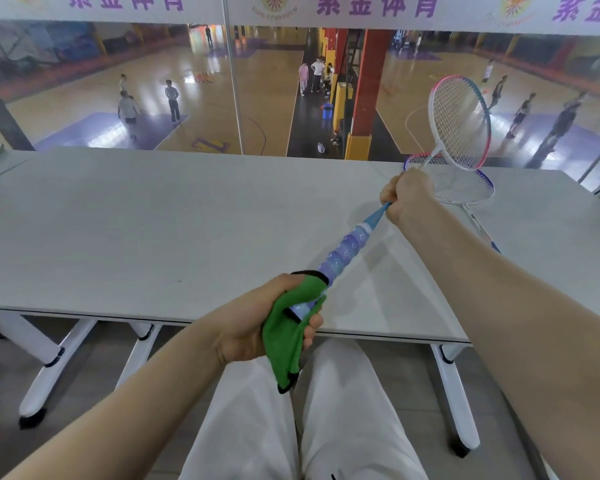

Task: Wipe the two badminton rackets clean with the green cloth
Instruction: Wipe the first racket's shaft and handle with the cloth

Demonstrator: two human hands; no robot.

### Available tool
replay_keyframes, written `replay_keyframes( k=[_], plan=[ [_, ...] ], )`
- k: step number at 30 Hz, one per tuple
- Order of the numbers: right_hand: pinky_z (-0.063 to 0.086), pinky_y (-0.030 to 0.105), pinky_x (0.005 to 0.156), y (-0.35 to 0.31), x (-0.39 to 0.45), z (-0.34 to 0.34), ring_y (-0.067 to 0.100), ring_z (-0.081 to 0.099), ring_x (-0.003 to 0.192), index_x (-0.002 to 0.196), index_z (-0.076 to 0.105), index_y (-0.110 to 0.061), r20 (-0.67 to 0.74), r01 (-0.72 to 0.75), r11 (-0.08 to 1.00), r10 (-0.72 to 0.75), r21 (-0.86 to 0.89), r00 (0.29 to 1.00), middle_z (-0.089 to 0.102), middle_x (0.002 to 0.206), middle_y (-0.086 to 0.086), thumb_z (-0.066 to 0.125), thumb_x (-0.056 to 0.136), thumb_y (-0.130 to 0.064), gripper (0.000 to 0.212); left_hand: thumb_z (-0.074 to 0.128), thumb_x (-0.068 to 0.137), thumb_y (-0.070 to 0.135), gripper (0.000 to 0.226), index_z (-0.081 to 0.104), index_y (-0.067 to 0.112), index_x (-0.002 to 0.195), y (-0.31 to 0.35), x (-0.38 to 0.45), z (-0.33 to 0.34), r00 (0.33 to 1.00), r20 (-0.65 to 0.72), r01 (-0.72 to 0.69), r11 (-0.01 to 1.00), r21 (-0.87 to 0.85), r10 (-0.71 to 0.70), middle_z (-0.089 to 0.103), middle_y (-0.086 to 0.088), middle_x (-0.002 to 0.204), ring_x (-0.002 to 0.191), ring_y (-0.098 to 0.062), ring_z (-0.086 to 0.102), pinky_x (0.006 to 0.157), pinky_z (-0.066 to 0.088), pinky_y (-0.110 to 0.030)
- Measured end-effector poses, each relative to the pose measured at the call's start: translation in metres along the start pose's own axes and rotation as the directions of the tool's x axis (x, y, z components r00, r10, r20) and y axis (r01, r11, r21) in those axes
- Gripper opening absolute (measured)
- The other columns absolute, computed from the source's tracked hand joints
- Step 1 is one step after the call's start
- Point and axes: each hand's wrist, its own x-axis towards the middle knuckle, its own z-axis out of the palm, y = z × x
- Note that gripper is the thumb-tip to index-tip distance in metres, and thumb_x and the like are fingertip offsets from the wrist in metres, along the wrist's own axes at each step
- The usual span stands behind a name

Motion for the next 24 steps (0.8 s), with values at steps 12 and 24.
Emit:
replay_keyframes(
  k=[12, 24],
  plan=[
    [0.019, 0.018, 0.031, 0.026, -0.023, 0.023, 0.009, 0.021, 0.032, 0.071, 0.04, -0.018, 0.136, 0.019, 0.988, 0.002, -0.156, 0.991, 0.031, 0.044, -0.006, 0.03, 0.105, -0.026, 0.037, 0.058, 0.093, 0.041, 0.038, 0.06, 0.003, 0.093, 0.02, 0.044, 0.033, 0.946, -0.26, -0.16, 0.976, 0.145, 0.194, 0.061, -0.009, 0.069, 0.062, -0.02, 0.059, 0.074, 0.055, -0.035],
    [0.035, 0.021, 0.04, 0.039, -0.03, 0.014, 0.011, 0.026, 0.036, 0.071, 0.036, -0.016, 0.229, -0.052, 0.993, 0.076, -0.107, 0.97, 0.03, 0.048, -0.002, 0.029, 0.107, -0.026, 0.038, 0.059, 0.093, 0.028, 0.024, 0.065, 0.005, 0.09, 0.042, 0.058, 0.032, 0.915, -0.266, -0.232, 0.935, 0.267, 0.303, 0.066, -0.011, 0.072, 0.069, -0.024, 0.065, 0.07, 0.054, -0.032]
  ],
)
